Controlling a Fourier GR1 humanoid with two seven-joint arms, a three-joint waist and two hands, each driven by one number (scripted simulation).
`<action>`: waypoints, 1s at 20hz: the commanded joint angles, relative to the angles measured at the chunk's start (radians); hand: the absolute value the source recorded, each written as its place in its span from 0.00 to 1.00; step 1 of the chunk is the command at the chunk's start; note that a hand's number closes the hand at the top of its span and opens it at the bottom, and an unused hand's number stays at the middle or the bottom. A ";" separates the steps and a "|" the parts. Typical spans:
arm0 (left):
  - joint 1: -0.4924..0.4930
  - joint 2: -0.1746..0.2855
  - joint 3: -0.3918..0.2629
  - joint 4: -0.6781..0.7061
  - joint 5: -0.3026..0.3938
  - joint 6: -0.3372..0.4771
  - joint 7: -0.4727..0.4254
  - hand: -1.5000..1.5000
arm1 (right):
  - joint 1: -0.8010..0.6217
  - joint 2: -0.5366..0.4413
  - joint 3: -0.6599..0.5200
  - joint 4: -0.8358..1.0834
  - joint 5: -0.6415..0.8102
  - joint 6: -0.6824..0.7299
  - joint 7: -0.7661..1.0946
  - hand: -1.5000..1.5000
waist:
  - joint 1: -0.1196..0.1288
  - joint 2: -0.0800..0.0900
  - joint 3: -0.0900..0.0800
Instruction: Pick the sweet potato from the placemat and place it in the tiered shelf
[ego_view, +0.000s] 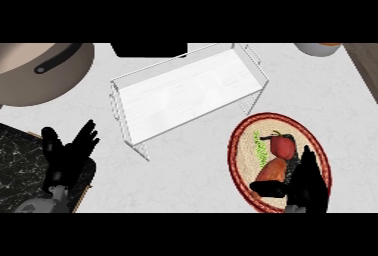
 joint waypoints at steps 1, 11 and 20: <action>0.020 -0.004 0.013 -0.010 0.001 -0.015 -0.001 0.50 | -0.045 0.012 0.010 0.051 0.038 -0.011 0.186 0.00 | 0.002 0.000 0.000; 0.015 -0.023 0.051 0.054 -0.033 -0.063 -0.052 0.50 | -0.093 0.012 -0.068 0.208 -0.007 -0.120 0.019 0.00 | -0.002 0.001 0.000; 0.040 -0.008 0.093 -0.019 -0.013 -0.098 0.004 0.50 | -0.140 0.012 -0.044 0.323 -0.136 -0.020 -0.151 1.00 | 0.002 0.000 0.001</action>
